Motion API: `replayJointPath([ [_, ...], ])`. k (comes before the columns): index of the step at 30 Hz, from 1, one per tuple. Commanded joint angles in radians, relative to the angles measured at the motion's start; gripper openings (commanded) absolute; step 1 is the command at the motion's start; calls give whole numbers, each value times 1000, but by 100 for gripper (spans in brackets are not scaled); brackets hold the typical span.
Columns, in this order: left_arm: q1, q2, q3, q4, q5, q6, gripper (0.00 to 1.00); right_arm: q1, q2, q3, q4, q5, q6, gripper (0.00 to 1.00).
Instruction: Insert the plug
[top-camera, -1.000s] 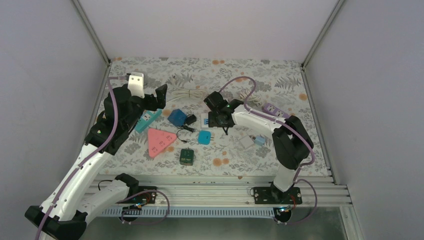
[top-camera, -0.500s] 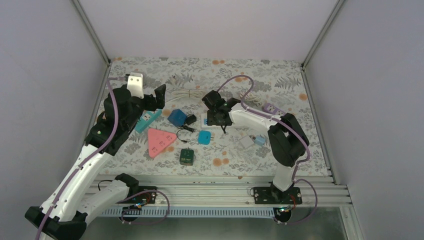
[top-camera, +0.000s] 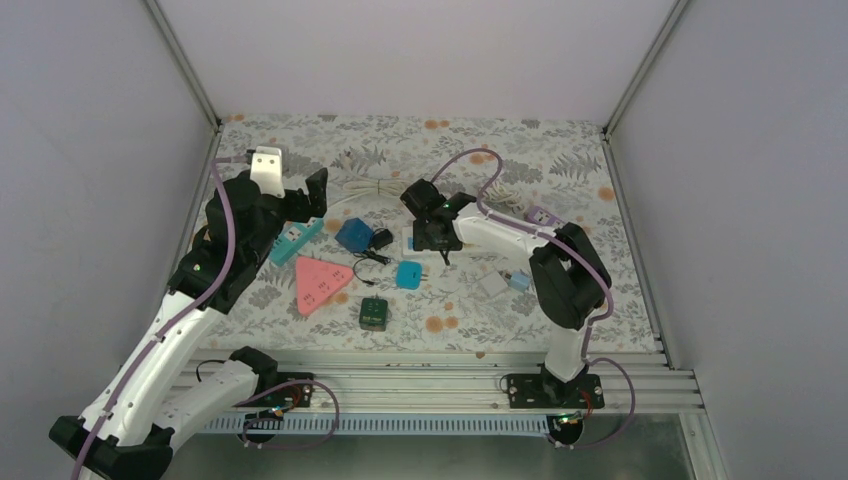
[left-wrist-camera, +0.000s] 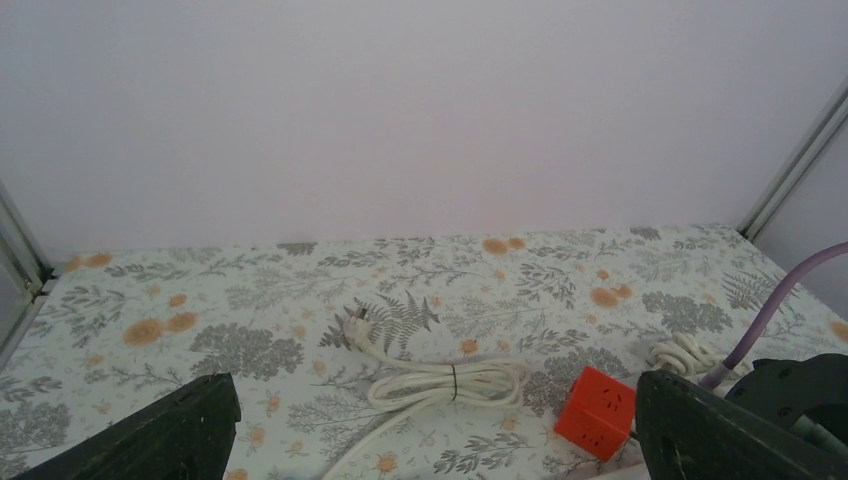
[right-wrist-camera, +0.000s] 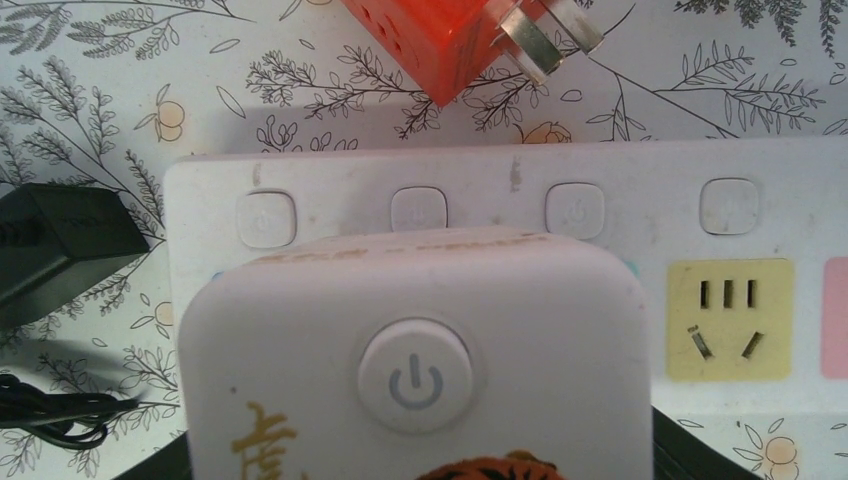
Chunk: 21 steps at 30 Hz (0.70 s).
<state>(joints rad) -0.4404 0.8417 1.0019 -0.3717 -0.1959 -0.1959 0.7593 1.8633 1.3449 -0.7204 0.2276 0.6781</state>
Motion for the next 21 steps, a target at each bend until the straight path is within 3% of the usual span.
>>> replayJointPath([
  [1,3,-11,-9,28,-18,1,98,5,89,18,-104,-12,-21,40],
  [10,4,7,-4,33,-33,-7,98,-26,148,1,-95,-101,-83,42],
  [21,4,24,-12,25,-51,-13,98,-31,221,-52,-45,-58,-69,40],
])
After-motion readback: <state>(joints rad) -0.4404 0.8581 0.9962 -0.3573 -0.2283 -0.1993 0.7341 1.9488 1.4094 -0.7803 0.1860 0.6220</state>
